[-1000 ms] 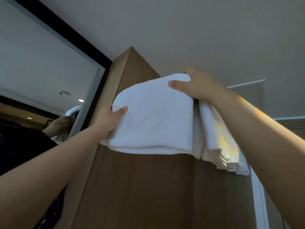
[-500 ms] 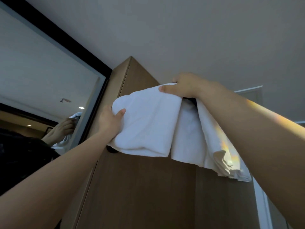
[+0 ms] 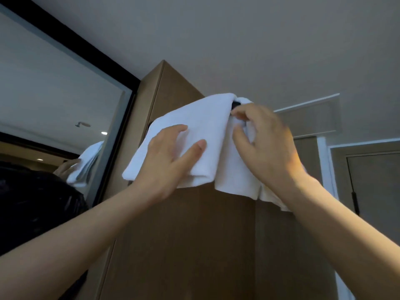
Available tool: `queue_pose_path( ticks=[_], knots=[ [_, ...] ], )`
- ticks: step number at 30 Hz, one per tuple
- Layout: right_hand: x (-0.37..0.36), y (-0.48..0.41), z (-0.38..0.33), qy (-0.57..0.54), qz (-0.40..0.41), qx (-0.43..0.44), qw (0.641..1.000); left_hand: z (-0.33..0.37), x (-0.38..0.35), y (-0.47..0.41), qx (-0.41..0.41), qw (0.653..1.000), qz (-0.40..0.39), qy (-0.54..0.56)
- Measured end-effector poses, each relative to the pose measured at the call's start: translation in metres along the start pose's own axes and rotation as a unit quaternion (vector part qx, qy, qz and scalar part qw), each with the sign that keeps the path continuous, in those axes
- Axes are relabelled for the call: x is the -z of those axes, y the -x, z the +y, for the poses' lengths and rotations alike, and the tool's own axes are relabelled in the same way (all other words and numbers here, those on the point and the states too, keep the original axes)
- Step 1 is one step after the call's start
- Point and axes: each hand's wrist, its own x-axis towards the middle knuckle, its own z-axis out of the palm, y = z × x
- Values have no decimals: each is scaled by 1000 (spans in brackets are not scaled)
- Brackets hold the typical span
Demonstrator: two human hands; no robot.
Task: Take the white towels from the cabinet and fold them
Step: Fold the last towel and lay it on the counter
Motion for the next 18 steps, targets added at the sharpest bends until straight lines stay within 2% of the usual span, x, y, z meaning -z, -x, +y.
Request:
queue_pose_path(
  ticks=[2, 5, 7, 12, 14, 16, 18],
  knots=[
    [4, 28, 5, -52, 6, -24, 998, 13, -1, 8, -31, 999, -30, -20],
    [0, 41, 21, -115, -115, -59, 985, 19, -3, 12, -50, 996, -51, -58],
    [-5, 40, 32, -122, -192, -52, 972, 19, -4, 12, -42, 995, -61, -71],
    [-23, 31, 42, -140, -309, -46, 940, 22, -2, 10, -35, 992, -67, -102],
    [-28, 28, 43, -54, -334, 25, 941, 23, 4, 8, -28, 993, -64, -99],
    [-32, 28, 42, 38, -325, 116, 938, 24, 10, 6, -25, 993, -69, -95],
    [-34, 29, 37, 79, -322, 184, 926, 25, 14, 4, -35, 990, -78, -113]
  ],
)
